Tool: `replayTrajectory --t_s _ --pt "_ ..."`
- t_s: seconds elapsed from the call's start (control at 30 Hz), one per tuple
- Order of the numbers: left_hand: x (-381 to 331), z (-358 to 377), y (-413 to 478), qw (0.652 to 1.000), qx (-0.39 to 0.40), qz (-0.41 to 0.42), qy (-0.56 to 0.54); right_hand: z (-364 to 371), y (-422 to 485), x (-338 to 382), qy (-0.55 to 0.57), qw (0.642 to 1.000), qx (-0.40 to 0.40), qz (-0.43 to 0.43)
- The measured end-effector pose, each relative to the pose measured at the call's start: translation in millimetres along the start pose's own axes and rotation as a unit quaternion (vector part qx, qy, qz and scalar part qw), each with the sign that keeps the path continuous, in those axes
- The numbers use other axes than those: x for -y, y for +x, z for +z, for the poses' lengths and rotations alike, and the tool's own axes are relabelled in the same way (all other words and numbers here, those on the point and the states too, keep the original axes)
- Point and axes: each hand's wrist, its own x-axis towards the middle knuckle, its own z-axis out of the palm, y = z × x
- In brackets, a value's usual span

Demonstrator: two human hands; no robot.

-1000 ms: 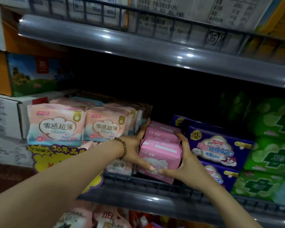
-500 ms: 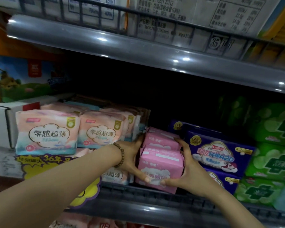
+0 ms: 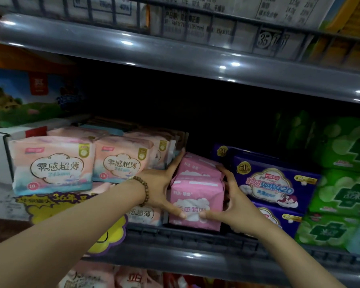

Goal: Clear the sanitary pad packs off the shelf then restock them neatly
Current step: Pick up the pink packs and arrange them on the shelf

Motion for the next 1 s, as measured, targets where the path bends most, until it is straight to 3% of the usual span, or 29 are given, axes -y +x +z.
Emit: replayTrajectory --t_s 0.13,0.23,0.43,0.7,0.77,0.87,1.0 --pt "3 3 1 1.000 -0.009 -0.003 0.001 4 4 5 -0.017 1.000 0.021 0.002" --pt "4 2 2 0.998 -0.020 -0.021 -0.058 7 1 8 -0.054 0.998 0.020 -0.009" --pt "2 6 -3 0.999 0.026 -0.039 -0.028 4 -35 6 -0.016 0.998 -0.061 -0.027" --pt "-19 -7 -6 0.996 -0.080 0.031 -0.033 -15 -49 17 0.092 0.989 -0.111 -0.039" --pt "-27 -17 -9 0.984 -0.099 0.041 -0.141 -19 -49 26 0.128 0.984 -0.114 -0.042" --pt "-30 -24 -19 0.915 -0.094 0.032 -0.392 -16 -47 43 0.170 0.978 -0.110 -0.051" --pt "-22 -32 -54 0.865 -0.141 -0.013 -0.481 -10 -39 74 0.162 0.985 -0.032 -0.054"
